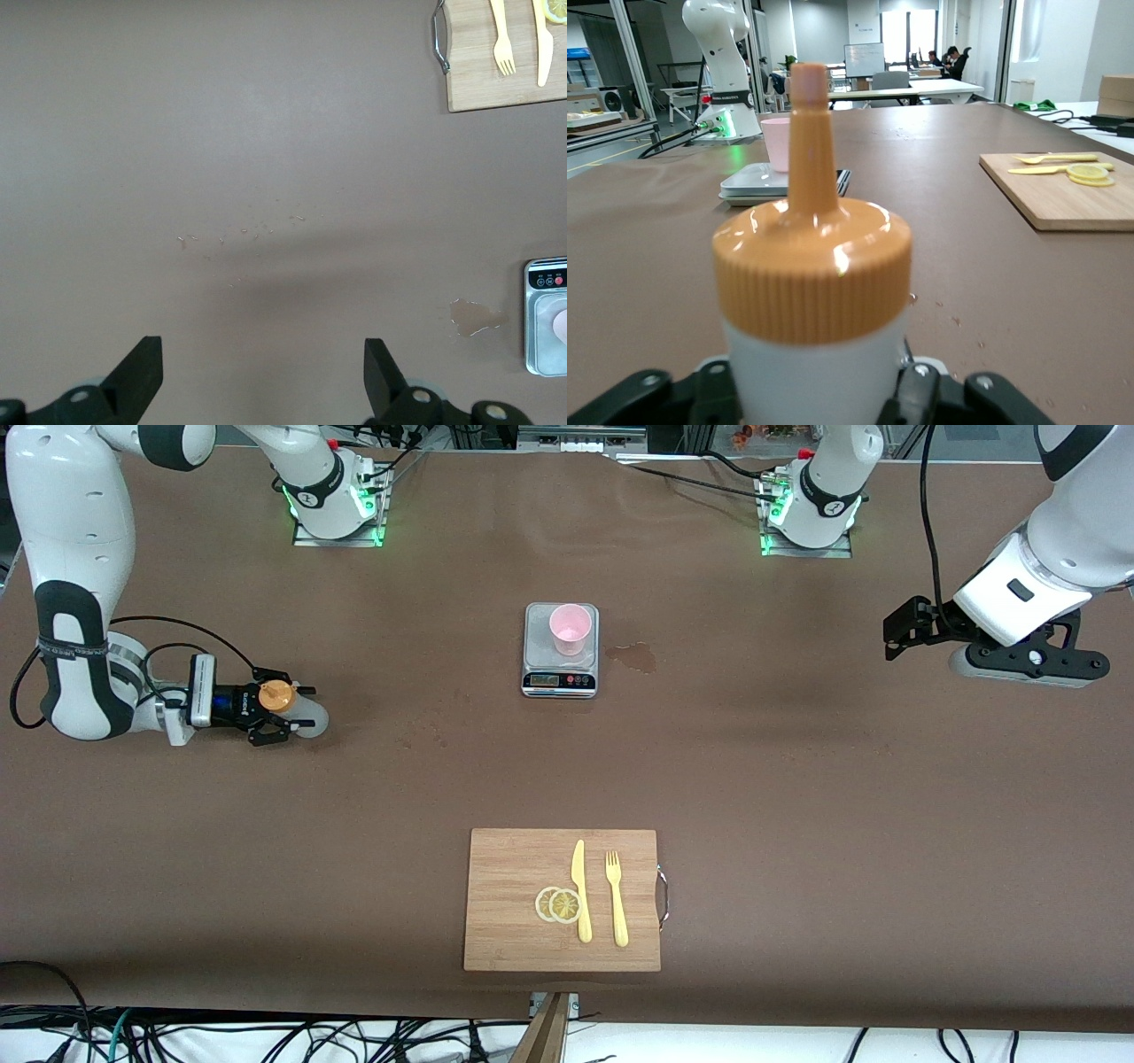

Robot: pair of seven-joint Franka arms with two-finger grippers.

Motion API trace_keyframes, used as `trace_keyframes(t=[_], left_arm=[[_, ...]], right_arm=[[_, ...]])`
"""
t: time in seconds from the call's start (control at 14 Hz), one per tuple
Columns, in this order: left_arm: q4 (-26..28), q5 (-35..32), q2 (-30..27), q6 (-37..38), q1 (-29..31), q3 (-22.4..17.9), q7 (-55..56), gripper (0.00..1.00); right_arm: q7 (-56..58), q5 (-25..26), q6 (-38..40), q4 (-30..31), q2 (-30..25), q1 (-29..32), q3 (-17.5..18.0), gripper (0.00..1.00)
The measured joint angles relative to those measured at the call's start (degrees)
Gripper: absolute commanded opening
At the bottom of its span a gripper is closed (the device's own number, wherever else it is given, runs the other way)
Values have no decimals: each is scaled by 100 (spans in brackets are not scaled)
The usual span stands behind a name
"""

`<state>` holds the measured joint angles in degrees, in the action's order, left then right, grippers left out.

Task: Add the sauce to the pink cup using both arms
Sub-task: 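Lift the squeeze bottle with the right gripper and tilt it, then move the bottle nozzle over the pink cup with the right gripper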

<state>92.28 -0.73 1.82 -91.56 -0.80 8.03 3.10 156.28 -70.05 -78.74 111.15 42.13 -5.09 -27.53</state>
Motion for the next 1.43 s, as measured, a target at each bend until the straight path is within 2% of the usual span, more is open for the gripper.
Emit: trace_keyframes(t=[0.07, 0.14, 0.21, 0.5, 0.64, 0.93, 1.14, 1.43], left_arm=[[0, 0, 0, 0, 0, 0, 0, 100], [-1, 0, 0, 0, 0, 0, 0, 100], [-1, 0, 0, 0, 0, 0, 0, 100], [-3, 0, 0, 0, 1, 0, 0, 100], [-5, 0, 0, 0, 1, -4, 0, 100], [-6, 0, 0, 0, 2, -10, 0, 100], [-8, 0, 0, 0, 2, -13, 0, 100], [-8, 0, 0, 0, 2, -17, 0, 100]], right_arm=[[-5, 0, 6, -76, 1, -4, 85, 30], [-36, 1, 12, -197, 2, -20, 166, 37], [-67, 16, 19, -359, 0, -58, 230, 39], [-430, 182, -14, -874, -235, -507, 277, 37], [-960, 702, -486, -944, -677, -696, 301, 35], [-2498, 1735, -1168, -863, -1720, -884, 607, 35], [-3864, 2491, -1551, -631, -2317, -1349, 696, 34], [-5605, 3227, -2073, -278, -2864, -2099, 851, 34]])
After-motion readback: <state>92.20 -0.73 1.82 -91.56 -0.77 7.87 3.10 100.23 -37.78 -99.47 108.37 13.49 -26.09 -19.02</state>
